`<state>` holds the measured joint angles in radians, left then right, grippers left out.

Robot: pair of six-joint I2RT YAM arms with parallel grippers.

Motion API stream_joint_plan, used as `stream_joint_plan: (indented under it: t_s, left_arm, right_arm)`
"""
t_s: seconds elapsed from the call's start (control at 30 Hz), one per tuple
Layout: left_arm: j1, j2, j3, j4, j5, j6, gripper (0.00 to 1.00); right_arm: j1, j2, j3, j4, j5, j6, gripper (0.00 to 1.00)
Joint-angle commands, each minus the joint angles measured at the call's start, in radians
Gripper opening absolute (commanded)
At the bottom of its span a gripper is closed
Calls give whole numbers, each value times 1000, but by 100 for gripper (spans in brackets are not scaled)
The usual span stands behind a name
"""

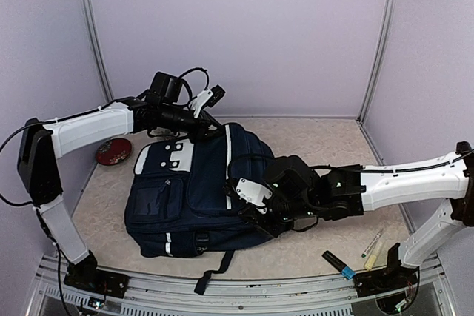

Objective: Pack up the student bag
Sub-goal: Unzip the upper front pocket of the student bag.

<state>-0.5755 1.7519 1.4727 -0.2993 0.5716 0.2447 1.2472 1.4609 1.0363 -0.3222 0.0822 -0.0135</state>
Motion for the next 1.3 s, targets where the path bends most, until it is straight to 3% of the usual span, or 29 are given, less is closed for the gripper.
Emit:
stream_joint_plan:
  t_s: [0.0, 0.17, 0.27, 0.4, 0.6, 0.77, 0.83, 1.0, 1.2, 1.27]
  left_arm:
    - [16, -107, 0, 336, -121, -141, 0]
    - [-27, -98, -30, 338, -163, -137, 0]
    - [-31, -101, -72, 363, -208, -178, 0]
    - [-53, -131, -133, 400, -350, -231, 0]
    - [-144, -119, -119, 425, -606, -231, 0]
    - [-206, -72, -73, 456, -655, -250, 0]
    - [-221, -54, -66, 456, -664, -298, 0]
    - [-231, -40, -72, 466, -666, -310, 0]
    - [-226, -39, -93, 476, -635, -286, 0]
    - [-219, -50, -111, 490, -577, -249, 0]
  right_arm:
    - [60, 73, -37, 305, -122, 111, 0]
    - [60, 32, -105, 641, -28, 208, 0]
    - [60, 13, -117, 698, 87, 311, 0]
    - [21, -45, -114, 510, 247, 591, 0]
    - [-59, -120, -149, 221, 224, 824, 0]
    - [-65, -96, -116, 204, 219, 780, 0]
    - [-38, 11, -50, 326, 84, 666, 0]
    - [-3, 138, 59, 400, -60, 565, 0]
    - [1, 92, 15, 513, -99, 526, 0]
    - [-12, 54, -16, 525, -111, 529, 12]
